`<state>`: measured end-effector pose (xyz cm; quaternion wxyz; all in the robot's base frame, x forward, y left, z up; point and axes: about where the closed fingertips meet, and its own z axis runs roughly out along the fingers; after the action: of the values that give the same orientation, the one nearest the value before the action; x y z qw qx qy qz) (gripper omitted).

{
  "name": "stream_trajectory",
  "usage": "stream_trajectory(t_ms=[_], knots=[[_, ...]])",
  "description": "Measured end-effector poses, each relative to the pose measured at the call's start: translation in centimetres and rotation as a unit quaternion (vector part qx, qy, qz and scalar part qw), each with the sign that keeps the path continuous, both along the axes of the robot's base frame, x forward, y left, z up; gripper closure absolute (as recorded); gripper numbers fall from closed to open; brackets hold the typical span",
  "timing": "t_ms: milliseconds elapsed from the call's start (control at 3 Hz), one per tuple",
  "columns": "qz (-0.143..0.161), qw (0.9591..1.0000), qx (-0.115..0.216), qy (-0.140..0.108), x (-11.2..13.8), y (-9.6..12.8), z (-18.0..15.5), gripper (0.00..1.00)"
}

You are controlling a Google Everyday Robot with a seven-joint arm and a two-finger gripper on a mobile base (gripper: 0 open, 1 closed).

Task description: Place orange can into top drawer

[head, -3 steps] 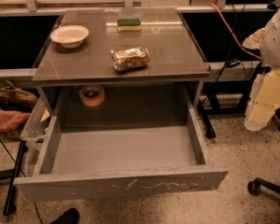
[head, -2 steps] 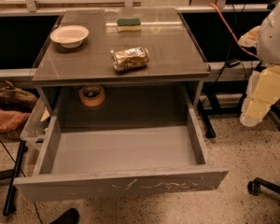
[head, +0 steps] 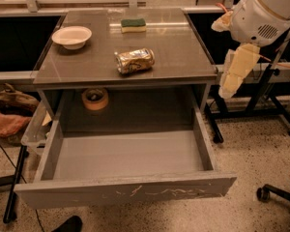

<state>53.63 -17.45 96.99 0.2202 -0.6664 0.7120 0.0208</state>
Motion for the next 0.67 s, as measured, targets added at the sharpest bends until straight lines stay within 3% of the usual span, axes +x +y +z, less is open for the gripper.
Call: stream_trajectory(t_ms=[333,667], knots=[[0.0,1.0,0.0,0.0,0.0,0.0,0.0,0.0],[0.023,0.9995,0.008,-0.019,3.0,1.4,0.2,0.0]])
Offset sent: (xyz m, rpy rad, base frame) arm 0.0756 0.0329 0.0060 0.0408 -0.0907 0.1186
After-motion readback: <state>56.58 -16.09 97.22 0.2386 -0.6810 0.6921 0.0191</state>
